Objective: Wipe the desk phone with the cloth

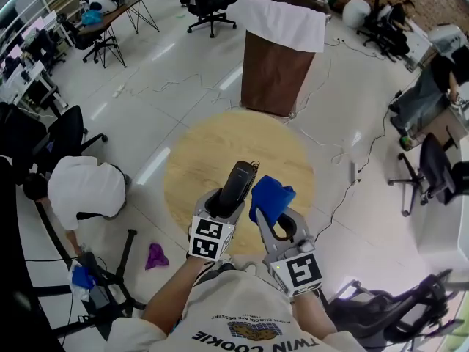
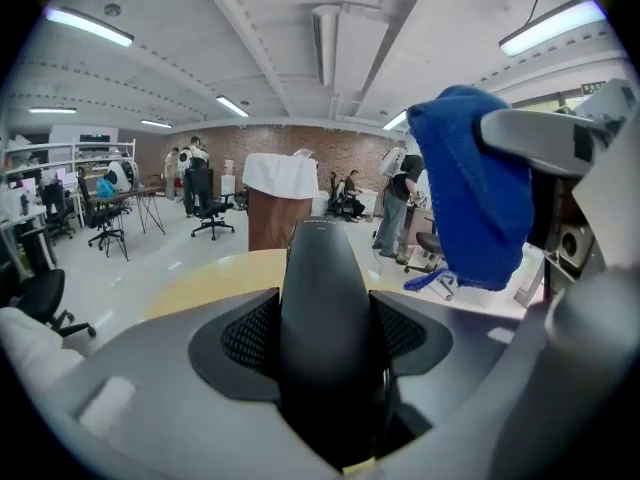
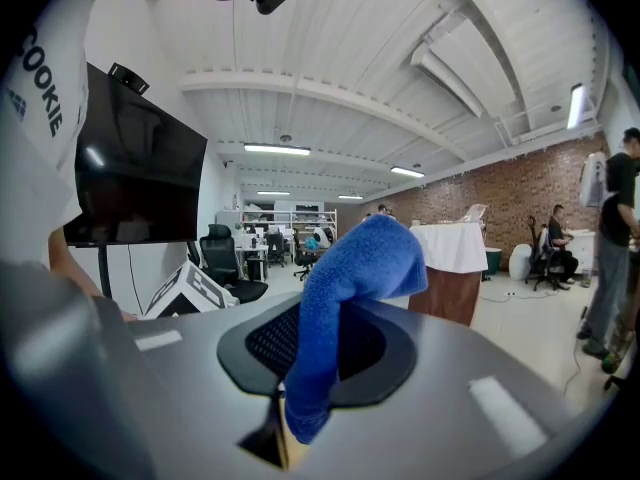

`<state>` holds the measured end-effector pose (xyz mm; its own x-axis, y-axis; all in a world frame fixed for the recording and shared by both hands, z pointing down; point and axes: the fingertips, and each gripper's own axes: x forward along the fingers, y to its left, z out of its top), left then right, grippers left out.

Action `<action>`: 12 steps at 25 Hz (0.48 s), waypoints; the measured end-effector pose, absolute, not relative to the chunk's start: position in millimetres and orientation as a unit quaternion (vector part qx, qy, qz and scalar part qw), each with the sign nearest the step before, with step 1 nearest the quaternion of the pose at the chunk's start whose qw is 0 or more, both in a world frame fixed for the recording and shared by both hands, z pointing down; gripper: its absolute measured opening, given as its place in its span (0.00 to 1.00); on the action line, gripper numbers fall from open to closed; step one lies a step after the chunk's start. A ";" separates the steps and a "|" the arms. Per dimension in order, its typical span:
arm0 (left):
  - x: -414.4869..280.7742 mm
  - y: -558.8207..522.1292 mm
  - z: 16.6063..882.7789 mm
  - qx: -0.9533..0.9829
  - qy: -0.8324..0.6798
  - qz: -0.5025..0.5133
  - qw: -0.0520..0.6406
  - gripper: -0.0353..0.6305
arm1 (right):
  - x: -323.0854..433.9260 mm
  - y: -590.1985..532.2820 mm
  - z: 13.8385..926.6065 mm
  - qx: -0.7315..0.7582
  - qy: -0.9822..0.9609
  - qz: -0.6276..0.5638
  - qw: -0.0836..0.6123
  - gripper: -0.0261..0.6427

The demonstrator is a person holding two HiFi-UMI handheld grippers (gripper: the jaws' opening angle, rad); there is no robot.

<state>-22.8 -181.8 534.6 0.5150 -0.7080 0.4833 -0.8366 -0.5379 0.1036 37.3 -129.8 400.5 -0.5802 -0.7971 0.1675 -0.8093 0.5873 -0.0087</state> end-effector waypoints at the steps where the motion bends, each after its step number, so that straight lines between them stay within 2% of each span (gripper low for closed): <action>1: -21.2 -180.3 524.3 0.858 -0.452 0.185 0.159 0.46 | 36.1 -128.5 392.3 0.449 -0.890 0.037 0.065 0.13; 12: -2.1 -160.9 431.9 0.888 -0.440 0.101 0.092 0.46 | 5.2 -113.4 296.1 0.391 -0.920 -0.015 -0.023 0.13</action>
<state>-2.1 -160.9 431.9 0.5925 -0.7622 0.2608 -0.7994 -0.5962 0.0737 5.2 -113.4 296.1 -0.6930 -0.7189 -0.0552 -0.7203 0.6936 0.0102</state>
